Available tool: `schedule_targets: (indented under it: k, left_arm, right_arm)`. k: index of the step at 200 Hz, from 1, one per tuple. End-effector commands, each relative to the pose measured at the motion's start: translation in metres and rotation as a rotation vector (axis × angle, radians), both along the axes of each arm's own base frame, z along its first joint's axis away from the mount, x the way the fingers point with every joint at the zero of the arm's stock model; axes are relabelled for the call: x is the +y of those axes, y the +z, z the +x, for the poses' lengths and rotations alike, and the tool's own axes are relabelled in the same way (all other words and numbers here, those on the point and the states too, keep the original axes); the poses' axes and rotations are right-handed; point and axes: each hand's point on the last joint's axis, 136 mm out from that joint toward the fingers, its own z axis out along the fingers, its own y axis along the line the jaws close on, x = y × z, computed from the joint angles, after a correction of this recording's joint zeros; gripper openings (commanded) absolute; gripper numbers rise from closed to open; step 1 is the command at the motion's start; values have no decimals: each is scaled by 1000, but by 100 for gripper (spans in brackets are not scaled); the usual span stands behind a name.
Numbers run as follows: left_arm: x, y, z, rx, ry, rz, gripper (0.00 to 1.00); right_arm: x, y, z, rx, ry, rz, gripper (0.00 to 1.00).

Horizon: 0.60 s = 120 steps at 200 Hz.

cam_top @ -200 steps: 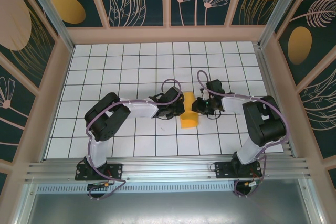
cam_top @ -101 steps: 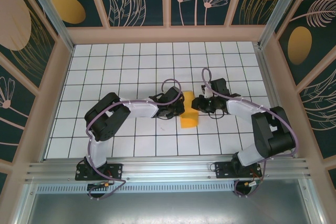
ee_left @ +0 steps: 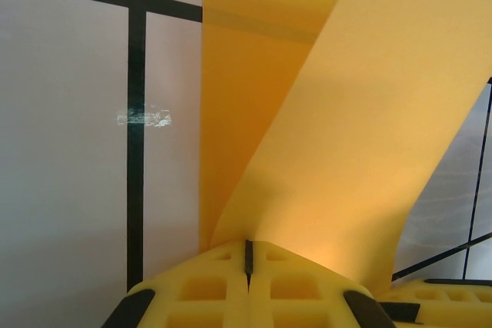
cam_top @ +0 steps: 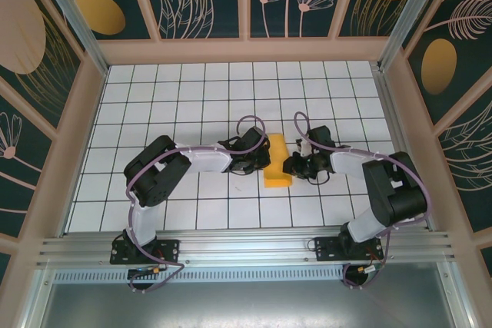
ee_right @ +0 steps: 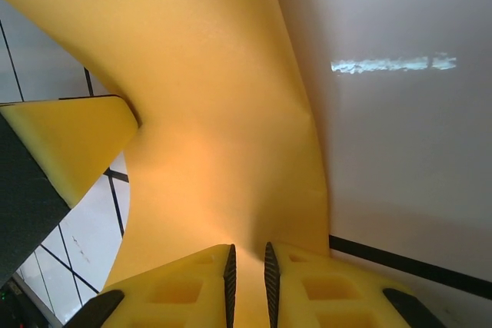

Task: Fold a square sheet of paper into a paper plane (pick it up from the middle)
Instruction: Fold the square sheet of paper in half at the center of the table.

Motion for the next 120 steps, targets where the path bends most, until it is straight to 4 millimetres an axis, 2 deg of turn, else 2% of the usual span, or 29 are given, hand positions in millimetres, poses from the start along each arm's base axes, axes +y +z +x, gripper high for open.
schedule_targets:
  k: [1, 27, 42, 89, 120]
  left_arm:
    - [21, -41, -20, 86, -20, 125, 2]
    - [19, -41, -20, 86, -25, 122, 2]
    - [20, -41, -20, 86, -23, 122, 2]
    - [20, -43, -21, 90, -23, 124, 2]
    - [21, -43, -21, 90, -23, 125, 2]
  right_arm:
    - [-3, 16, 3, -23, -20, 8, 23]
    - [3, 33, -1, -50, -6, 66, 23]
    - [6, 35, -4, -49, 2, 93, 22]
    - [-7, -4, -25, 49, -28, 23, 22]
    - [-14, -16, -30, 75, -47, -21, 22]
